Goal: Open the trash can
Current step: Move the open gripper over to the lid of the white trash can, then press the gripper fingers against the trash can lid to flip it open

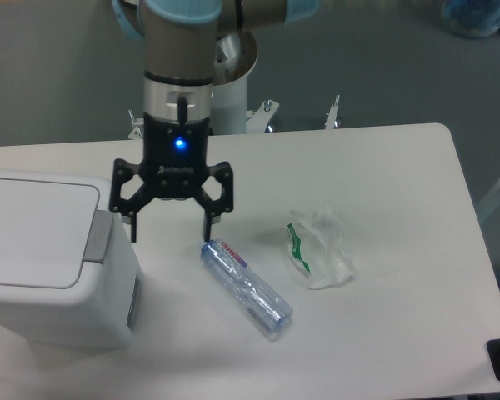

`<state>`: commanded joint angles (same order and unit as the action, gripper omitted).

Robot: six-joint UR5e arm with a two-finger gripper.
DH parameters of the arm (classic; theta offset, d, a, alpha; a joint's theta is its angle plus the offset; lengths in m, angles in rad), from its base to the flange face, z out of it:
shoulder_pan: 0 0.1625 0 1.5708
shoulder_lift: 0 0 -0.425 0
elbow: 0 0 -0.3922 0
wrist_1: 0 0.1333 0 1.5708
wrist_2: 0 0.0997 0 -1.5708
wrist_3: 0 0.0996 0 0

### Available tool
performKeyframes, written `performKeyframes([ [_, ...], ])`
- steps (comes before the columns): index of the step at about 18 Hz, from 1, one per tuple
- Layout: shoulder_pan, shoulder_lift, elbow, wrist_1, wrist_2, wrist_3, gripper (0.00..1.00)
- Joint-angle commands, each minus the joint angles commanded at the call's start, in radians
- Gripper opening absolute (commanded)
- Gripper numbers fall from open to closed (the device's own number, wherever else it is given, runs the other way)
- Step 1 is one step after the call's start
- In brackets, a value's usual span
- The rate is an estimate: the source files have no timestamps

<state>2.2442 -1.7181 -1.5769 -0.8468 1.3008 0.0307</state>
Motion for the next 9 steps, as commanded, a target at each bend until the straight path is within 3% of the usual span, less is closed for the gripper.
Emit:
performKeyframes([
  [9,-0.015,-0.002,-0.028,0.006,0.002,0.002,1.00],
])
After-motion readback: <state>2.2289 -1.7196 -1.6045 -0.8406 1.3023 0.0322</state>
